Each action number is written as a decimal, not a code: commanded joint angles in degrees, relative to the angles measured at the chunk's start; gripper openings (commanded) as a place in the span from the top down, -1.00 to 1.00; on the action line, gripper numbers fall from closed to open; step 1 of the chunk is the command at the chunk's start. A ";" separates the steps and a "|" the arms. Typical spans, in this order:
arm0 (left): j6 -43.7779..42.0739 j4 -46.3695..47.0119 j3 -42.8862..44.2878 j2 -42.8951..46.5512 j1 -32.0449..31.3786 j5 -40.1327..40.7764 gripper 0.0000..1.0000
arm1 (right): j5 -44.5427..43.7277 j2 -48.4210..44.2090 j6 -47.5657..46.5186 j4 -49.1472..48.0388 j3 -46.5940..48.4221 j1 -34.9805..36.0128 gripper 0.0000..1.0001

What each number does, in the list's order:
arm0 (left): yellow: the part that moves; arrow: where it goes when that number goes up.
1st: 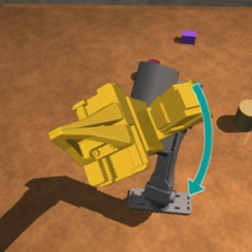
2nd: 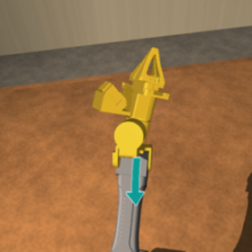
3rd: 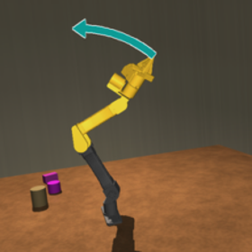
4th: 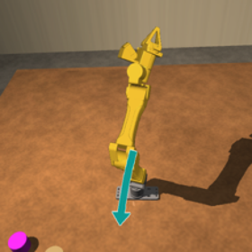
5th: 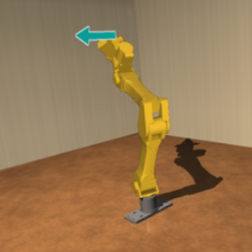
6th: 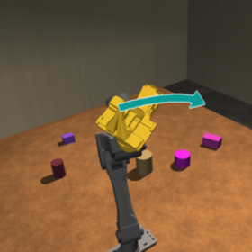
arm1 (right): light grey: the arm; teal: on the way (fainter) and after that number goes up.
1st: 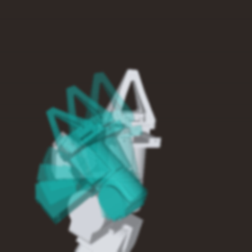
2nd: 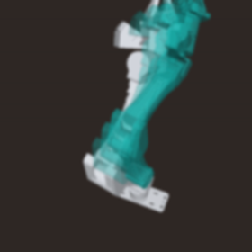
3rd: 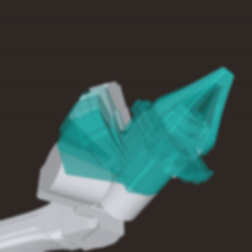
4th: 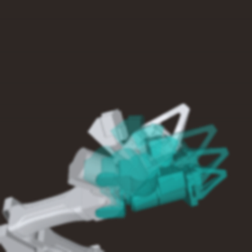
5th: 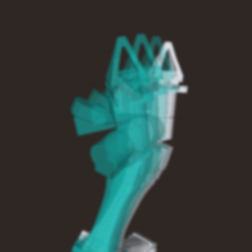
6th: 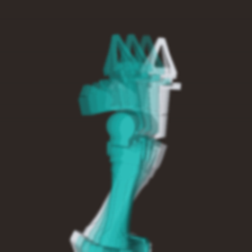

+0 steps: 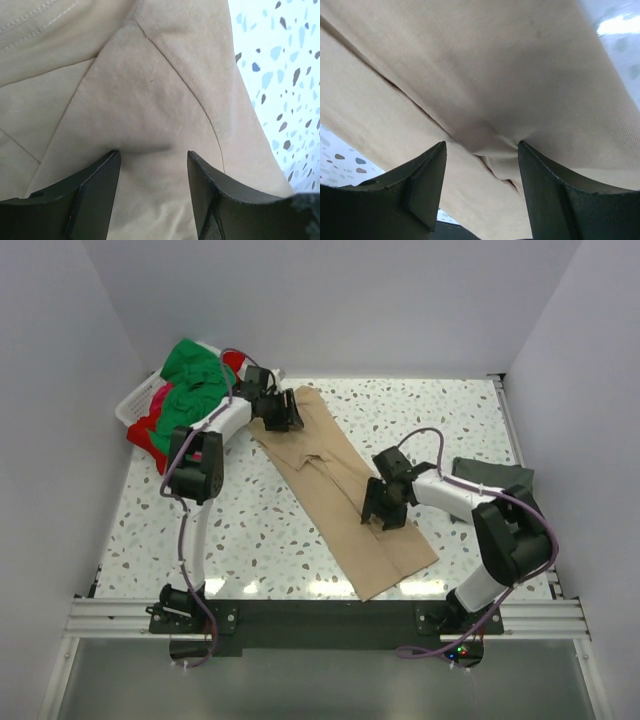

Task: Fold and stack the t-shirts
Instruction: Fold the tshirt

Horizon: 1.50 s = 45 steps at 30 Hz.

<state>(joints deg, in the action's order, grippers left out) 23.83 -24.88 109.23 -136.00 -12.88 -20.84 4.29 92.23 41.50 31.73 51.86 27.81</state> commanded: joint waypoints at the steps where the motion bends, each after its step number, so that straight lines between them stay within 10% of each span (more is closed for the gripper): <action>1: -2.92 -0.71 2.47 -8.21 0.32 1.52 -0.22 | 1.24 1.99 6.83 1.94 -2.64 5.04 -0.25; 18: -2.48 11.52 14.52 -18.77 -0.83 -11.94 -0.18 | 2.91 11.30 16.16 0.97 10.18 16.22 -0.25; 28: 1.21 20.66 9.17 -2.73 -3.02 -13.26 -0.28 | -1.48 2.55 6.86 14.48 18.63 17.01 -0.28; 37: 1.40 15.84 -10.76 23.81 -7.15 -3.52 -0.29 | -0.96 -10.57 2.28 21.37 2.04 16.92 -0.26; 45: 7.35 8.89 -49.61 49.74 -18.74 10.54 -0.23 | 4.93 -15.49 1.66 14.16 -8.70 17.01 -0.11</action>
<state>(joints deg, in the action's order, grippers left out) 27.29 -9.63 71.02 -91.13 -28.01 -17.91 6.04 79.29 44.66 49.67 43.64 44.69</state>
